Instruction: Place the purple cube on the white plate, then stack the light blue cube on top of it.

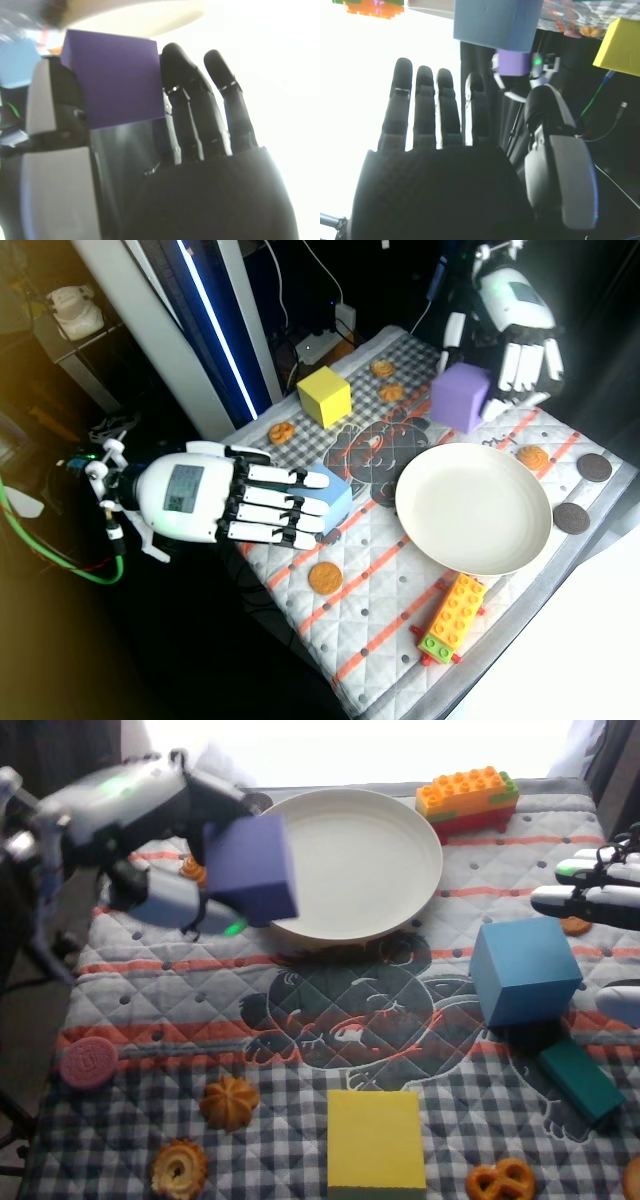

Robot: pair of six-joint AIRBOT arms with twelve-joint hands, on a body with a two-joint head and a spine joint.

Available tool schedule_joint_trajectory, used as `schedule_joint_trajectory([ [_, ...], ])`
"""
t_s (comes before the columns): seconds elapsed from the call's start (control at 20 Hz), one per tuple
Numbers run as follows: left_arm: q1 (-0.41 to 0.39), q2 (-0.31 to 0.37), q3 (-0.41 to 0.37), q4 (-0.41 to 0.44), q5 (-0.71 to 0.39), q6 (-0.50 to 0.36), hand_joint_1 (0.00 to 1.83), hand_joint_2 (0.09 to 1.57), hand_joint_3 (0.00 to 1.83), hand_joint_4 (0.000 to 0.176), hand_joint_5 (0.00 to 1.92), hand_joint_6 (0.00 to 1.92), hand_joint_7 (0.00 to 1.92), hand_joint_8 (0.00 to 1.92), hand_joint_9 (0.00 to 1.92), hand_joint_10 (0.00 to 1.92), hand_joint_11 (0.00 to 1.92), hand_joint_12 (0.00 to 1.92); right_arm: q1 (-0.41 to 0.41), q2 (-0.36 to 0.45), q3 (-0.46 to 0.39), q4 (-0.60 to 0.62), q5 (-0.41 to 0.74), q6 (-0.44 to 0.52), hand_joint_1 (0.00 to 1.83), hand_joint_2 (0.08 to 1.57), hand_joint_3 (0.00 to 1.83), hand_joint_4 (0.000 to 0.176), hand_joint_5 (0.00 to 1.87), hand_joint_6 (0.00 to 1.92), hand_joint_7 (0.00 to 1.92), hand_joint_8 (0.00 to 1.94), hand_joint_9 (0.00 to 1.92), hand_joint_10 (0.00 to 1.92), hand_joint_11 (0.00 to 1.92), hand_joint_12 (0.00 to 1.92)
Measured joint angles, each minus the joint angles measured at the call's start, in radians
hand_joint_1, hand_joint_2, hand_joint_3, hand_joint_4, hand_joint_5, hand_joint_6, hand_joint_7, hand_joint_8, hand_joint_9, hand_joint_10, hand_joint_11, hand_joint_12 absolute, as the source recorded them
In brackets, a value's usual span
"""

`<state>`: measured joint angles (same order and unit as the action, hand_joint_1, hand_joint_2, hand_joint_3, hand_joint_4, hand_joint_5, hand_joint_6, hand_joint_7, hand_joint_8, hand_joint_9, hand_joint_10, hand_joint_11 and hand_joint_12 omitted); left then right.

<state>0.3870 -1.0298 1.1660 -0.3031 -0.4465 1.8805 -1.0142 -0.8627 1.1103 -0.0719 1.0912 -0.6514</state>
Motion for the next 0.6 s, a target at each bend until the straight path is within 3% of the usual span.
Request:
schedule_joint_trajectory([
  [0.1,-0.037,-0.054,0.061,-0.004,0.039,0.0,1.24,1.11,0.0,0.0,1.03,0.73,0.98,1.19,0.67,1.3,0.25,1.79,0.0,0.0,0.0,-0.002,0.0,0.0,0.31,1.29,0.0,0.116,0.26,0.0,0.2,0.0,0.22,0.0,0.14,0.49],
  [0.2,-0.07,-0.108,0.118,-0.013,0.073,-0.001,1.25,1.09,0.0,0.0,1.04,0.73,1.05,1.05,0.74,1.1,0.25,1.67,0.0,0.0,0.001,0.0,0.0,0.0,0.31,1.3,0.0,0.109,0.26,0.0,0.2,0.0,0.22,0.0,0.18,0.35],
  [0.25,-0.086,-0.142,0.151,-0.023,0.092,0.0,1.23,1.1,0.0,0.0,1.0,0.84,1.03,1.02,0.74,0.94,0.2,1.58,0.0,-0.003,0.002,0.0,0.001,0.0,0.29,1.29,0.0,0.111,0.26,0.0,0.21,0.0,0.22,0.0,0.18,0.34],
  [0.3,-0.095,-0.167,0.177,-0.025,0.105,-0.001,1.24,1.1,0.0,0.0,1.01,0.8,1.02,1.07,0.75,0.92,0.2,1.55,0.002,-0.006,0.005,0.0,0.0,0.0,0.28,1.29,0.0,0.113,0.25,0.0,0.21,0.0,0.21,0.0,0.18,0.29],
  [0.35,-0.101,-0.195,0.209,-0.027,0.121,0.0,1.25,1.1,0.0,0.0,1.02,0.76,1.04,1.08,0.81,0.89,0.24,1.53,0.002,-0.01,0.006,0.0,0.001,0.0,0.29,1.29,0.0,0.103,0.26,0.0,0.22,0.0,0.21,0.0,0.17,0.26],
  [0.5,-0.108,-0.259,0.276,-0.031,0.182,-0.001,1.26,1.11,0.0,0.0,0.99,0.73,1.0,1.19,0.78,1.11,0.3,1.62,0.005,-0.019,0.011,-0.01,-0.003,0.0,0.22,1.3,0.0,0.092,0.28,0.0,0.23,0.0,0.23,0.01,0.21,0.25],
  [0.6,-0.11,-0.291,0.319,-0.04,0.218,0.0,1.25,1.13,0.0,0.0,0.9,0.9,1.0,1.18,0.72,1.16,0.26,1.69,0.005,-0.019,0.012,-0.012,-0.004,0.007,0.25,1.32,0.0,0.092,0.28,0.0,0.22,0.0,0.21,0.0,0.18,0.23],
])
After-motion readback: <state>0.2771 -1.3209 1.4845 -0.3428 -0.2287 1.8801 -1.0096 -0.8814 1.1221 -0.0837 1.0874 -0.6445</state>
